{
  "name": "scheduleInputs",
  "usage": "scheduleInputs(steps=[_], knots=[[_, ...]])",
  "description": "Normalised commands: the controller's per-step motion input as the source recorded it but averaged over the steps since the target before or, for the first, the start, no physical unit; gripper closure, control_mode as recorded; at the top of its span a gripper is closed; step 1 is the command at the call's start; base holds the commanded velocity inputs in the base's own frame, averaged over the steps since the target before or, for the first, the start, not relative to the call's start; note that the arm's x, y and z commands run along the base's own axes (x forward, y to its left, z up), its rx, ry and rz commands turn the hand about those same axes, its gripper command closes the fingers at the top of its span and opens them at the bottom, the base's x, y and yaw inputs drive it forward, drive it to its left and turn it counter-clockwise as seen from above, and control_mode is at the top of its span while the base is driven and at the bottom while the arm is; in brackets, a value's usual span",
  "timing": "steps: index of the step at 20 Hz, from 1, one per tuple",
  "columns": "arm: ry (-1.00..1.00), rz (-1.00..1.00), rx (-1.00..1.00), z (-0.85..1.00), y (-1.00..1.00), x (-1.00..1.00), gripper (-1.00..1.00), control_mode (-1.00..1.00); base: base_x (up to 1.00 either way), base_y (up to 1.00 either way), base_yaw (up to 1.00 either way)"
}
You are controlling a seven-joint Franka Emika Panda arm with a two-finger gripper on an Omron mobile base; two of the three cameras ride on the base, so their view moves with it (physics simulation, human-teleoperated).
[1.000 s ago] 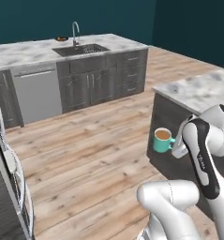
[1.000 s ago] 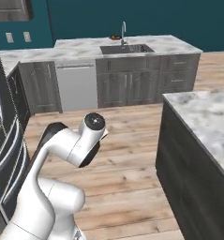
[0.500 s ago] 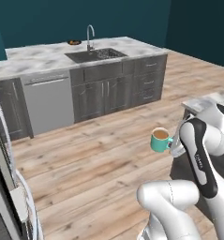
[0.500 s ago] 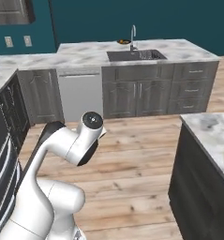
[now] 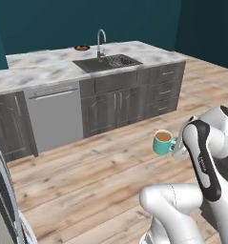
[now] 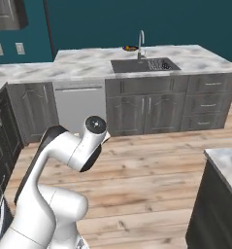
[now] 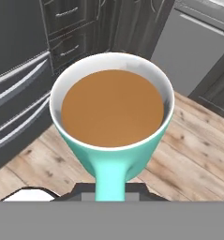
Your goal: Pick up the brewed coffee from the coffee machine and place it next to the breakfast plate on the dining counter.
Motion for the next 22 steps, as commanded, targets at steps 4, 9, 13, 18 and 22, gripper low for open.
scheduleInputs(steps=[4,9,13,18,22], knots=[[0.0,0.0,0.0,0.0,0.0,0.0,1.0,1.0,1.0,0.0,-0.02],[0.0,0.0,0.0,0.0,0.0,0.0,1.0,1.0,1.0,0.0,-0.16],[0.0,0.0,0.0,0.0,0.0,0.0,1.0,1.0,0.95,0.0,-0.39],[0.0,0.0,0.0,0.0,0.0,0.0,1.0,1.0,0.66,-0.01,-0.62],[0.0,0.0,0.0,0.0,0.0,0.0,1.0,1.0,0.73,0.0,-0.6]])
